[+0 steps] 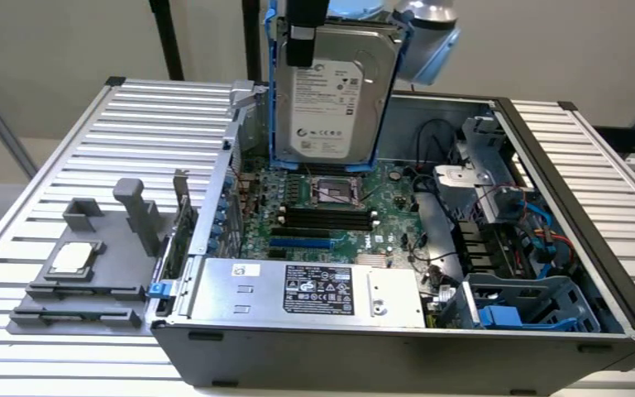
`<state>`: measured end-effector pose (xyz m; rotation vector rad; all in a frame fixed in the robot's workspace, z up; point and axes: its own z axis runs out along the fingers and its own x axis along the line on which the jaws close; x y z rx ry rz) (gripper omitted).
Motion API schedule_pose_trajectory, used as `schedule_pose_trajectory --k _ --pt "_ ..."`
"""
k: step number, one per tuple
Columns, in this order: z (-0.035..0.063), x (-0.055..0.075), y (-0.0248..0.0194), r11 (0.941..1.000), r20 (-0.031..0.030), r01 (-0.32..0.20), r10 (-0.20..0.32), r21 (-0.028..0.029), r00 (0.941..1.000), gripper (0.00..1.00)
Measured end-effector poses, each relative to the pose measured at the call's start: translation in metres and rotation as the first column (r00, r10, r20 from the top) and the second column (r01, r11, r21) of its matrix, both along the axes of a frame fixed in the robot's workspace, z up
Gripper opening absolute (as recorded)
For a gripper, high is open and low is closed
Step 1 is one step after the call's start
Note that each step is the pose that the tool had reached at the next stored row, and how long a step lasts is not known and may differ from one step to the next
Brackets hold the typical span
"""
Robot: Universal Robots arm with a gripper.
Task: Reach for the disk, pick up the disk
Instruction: 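Pick up the disk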
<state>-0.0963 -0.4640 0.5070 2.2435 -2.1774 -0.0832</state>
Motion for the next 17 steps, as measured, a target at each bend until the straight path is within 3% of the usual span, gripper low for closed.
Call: schedule_pose_trajectory --k 17 --pt "0.0000 0.075 -0.0280 1.0000 0.0000 0.000 0.000 0.0000 1.0000 0.33"
